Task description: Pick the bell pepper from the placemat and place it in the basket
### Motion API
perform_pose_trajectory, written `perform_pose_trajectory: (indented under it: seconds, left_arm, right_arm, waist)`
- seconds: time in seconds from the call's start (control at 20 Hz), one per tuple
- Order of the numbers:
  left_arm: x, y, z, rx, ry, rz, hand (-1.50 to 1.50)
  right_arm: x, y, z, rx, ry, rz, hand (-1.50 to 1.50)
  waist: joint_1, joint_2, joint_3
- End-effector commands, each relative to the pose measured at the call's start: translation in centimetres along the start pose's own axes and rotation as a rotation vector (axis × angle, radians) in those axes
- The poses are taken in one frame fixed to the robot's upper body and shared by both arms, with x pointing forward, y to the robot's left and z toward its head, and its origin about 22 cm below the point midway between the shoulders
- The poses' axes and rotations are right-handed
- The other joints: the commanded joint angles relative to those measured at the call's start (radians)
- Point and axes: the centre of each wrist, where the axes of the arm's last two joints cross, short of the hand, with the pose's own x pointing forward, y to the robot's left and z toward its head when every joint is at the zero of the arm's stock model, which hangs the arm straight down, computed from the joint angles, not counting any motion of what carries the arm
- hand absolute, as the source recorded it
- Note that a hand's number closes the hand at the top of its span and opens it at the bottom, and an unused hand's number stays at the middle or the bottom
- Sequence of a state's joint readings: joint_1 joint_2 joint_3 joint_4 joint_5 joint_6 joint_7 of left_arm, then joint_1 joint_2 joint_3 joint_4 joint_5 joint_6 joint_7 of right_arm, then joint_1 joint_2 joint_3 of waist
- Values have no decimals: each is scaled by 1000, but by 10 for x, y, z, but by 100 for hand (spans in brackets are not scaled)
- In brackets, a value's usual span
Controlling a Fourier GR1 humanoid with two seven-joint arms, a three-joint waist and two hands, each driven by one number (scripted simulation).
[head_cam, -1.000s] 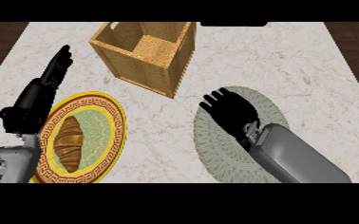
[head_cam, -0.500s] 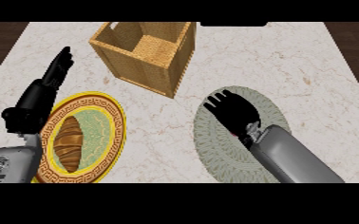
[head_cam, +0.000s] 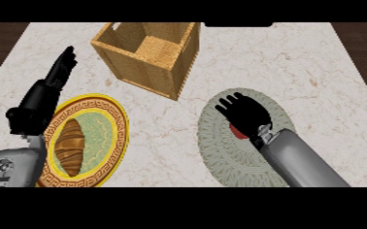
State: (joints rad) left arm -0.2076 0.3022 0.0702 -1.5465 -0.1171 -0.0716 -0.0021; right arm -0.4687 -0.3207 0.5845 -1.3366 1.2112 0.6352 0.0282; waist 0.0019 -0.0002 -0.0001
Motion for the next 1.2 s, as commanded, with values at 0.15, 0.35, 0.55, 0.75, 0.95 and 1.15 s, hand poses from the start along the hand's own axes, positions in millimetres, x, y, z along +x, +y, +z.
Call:
perform_pose_trajectory:
  seconds: [0.15,0.35,0.55,0.75,0.95,1.15]
  left_arm:
    - [-3,-14,11,-3,-13,14,0]
    - [11,-10,2,-7,-8,9,0]
    - [7,-10,8,-6,-1,7,0]
    - [6,13,2,2,-3,17,0]
    - [3,2,5,20,3,-2,0]
    - [4,12,8,13,9,-10,0]
  right_arm:
    - [-8,22,-18,7,-8,-75,150]
    - [-5,18,-25,-4,-35,32,150]
    - [-2,28,-39,-36,-66,36,150]
    - [20,10,-27,-116,-98,71,150]
    - [-71,22,-17,-161,375,-334,150]
    - [-94,25,-10,-221,702,-573,150]
  waist:
    - [2,1,0]
    - [3,1,0]
    - [6,1,0]
    - [0,0,0]
    - [-31,2,2]
    - [-18,-2,1]
